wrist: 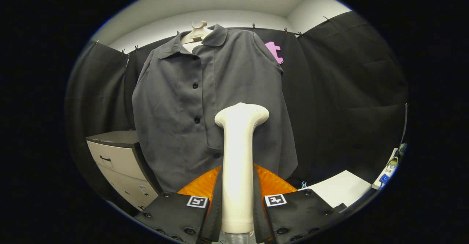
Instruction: Iron the clothes twice with a garment steamer, once on the left side and once on the right side.
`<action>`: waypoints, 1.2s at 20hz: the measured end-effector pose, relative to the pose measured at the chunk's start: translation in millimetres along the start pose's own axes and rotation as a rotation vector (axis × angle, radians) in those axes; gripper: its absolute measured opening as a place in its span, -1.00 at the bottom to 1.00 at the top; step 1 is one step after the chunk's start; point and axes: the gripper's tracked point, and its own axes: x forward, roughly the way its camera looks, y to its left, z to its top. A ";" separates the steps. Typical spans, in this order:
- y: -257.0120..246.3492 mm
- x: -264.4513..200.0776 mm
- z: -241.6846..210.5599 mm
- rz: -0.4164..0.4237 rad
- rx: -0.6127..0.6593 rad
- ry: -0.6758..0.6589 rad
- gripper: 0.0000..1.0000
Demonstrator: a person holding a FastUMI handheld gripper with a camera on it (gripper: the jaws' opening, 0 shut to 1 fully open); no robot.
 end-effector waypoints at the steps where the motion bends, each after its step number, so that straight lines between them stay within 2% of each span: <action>1: -0.8 -1.1 -6.7 -0.004 -0.002 0.011 -0.15; 18: -20.8 -19.5 -100.8 -0.048 0.009 0.175 -0.15; 24: -17.7 -35.0 -107.7 -0.057 0.012 0.193 -0.15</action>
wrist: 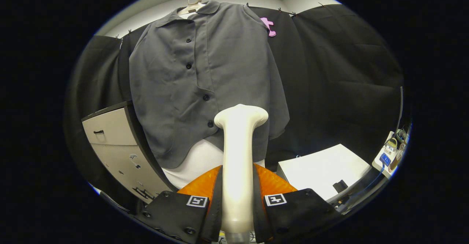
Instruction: Iron the clothes twice with a garment steamer, once on the left side and once on the right side.
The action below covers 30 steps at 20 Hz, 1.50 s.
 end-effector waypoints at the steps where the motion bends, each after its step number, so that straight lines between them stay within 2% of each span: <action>1: 0.0 -4.9 2.6 -0.001 0.000 -0.007 -0.15; 6: 11.4 -36.2 28.2 0.005 -0.021 -0.055 -0.15; 16: 48.9 -101.8 109.9 0.059 -0.057 -0.218 -0.15; 30: 80.4 -139.8 188.2 0.135 -0.049 -0.357 -0.16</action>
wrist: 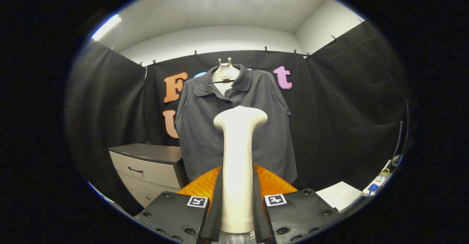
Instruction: Iron the clothes twice with a garment steamer, once on the left side and once on the right side.
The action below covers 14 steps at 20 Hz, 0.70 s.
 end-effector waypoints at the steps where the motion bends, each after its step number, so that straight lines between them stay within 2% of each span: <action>1: -0.2 1.3 5.2 0.003 -0.006 -0.010 -0.16; 14: -6.7 3.9 33.0 0.010 0.002 -0.064 -0.16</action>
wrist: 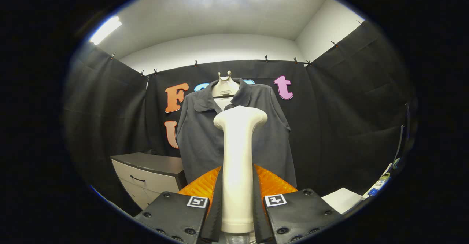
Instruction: Iron the clothes twice with a garment steamer, once on the left side and once on the right side.
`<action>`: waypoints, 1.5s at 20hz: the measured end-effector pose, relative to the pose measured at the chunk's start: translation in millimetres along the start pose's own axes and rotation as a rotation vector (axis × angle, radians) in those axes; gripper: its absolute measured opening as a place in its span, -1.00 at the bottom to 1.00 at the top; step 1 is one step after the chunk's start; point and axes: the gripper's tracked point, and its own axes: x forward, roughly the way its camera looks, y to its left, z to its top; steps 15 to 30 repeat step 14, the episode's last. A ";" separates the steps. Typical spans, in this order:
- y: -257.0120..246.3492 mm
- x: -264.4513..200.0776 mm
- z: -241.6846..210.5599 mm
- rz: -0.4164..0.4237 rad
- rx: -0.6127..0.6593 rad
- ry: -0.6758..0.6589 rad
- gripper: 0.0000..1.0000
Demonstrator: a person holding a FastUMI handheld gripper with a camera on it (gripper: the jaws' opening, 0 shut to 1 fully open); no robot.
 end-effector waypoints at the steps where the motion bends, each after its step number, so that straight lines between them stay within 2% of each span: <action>1: 0.0 0.4 -0.5 0.000 0.000 -0.002 -0.16; 30: -4.9 3.4 -4.7 -0.007 0.020 0.007 -0.15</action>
